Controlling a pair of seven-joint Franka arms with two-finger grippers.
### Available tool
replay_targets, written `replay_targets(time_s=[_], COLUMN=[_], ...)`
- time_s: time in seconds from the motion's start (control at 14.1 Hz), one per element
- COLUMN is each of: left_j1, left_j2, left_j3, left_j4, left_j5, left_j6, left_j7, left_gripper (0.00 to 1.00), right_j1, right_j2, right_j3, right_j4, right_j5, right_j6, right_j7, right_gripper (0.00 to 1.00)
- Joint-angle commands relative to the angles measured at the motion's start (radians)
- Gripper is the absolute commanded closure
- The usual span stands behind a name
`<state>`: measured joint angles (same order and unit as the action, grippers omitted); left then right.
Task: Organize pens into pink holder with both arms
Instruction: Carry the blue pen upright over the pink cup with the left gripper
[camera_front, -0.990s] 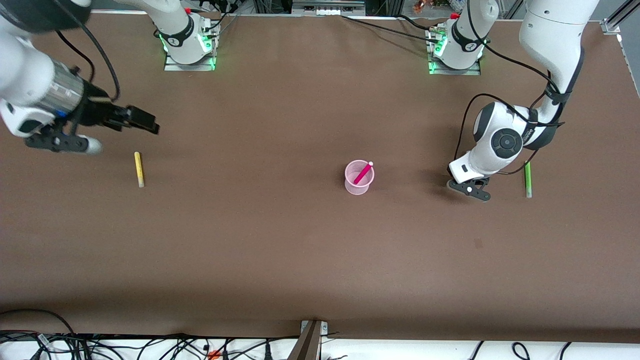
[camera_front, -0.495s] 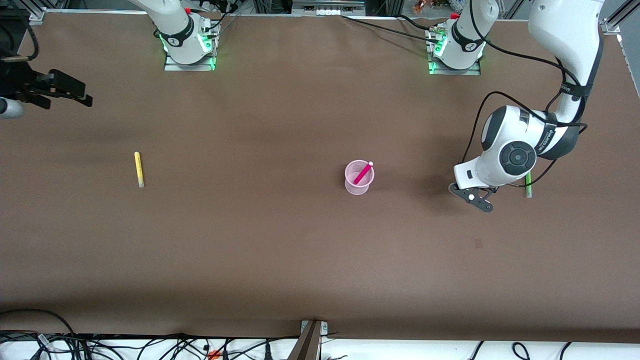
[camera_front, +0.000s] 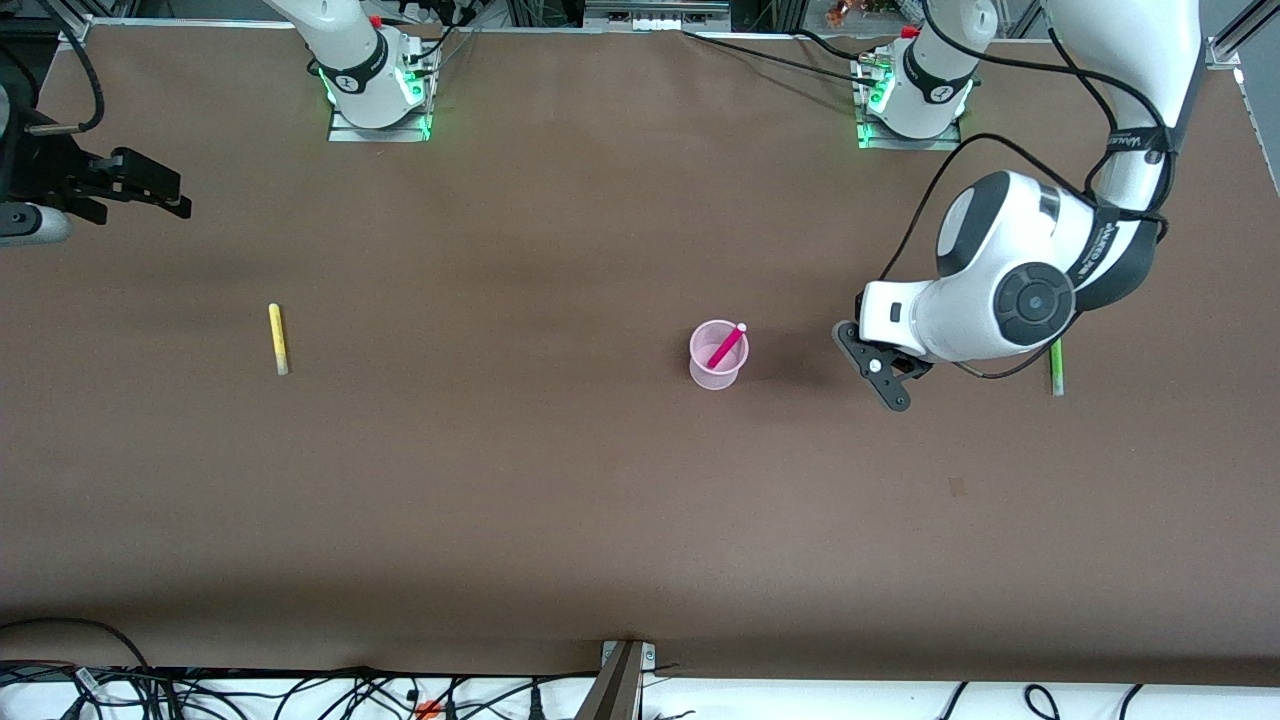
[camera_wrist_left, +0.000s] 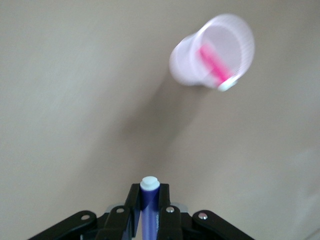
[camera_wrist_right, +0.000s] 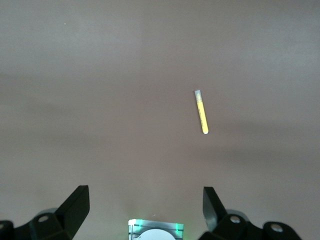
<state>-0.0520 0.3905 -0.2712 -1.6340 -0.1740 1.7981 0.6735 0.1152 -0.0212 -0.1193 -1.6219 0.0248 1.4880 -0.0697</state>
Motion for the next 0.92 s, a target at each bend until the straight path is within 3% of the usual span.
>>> replay_targets(time_s=[0.0, 0.21, 0.35, 0.64, 0.85], left_j1=[-0.011, -0.058, -0.091, -0.153, -0.154], left_j2=[0.051, 0.196, 0.309, 0.311, 0.271], left_j3=[-0.009, -0.039, -0.042, -0.043, -0.046], left_j4=[0.103, 0.270, 0.396, 0.358, 0.187], left_j5=[-0.218, -0.456, -0.544, -0.562, -0.548], left_j6=[-0.028, -0.020, 0.006, 0.174, 0.315], left_j7=[0.066, 0.084, 0.186, 0.461, 0.714], left_gripper=[1.00, 1.00, 1.00, 1.00, 1.00], right_j1=[-0.019, -0.016, -0.019, -0.008, 0.007], right_j2=[-0.029, -0.010, 0.006, 0.017, 0.017], right_j3=[0.018, 0.020, 0.017, 0.021, 0.021], right_j4=[-0.024, 0.031, 0.039, 0.039, 0.039], right_j5=[-0.029, -0.040, -0.049, -0.071, -0.098], right_j6=[0.021, 0.011, 0.015, 0.017, 0.014], right_j7=[-0.002, -0.009, -0.005, -0.004, -0.005], right_gripper=[0.00, 0.00, 0.00, 0.00, 0.00])
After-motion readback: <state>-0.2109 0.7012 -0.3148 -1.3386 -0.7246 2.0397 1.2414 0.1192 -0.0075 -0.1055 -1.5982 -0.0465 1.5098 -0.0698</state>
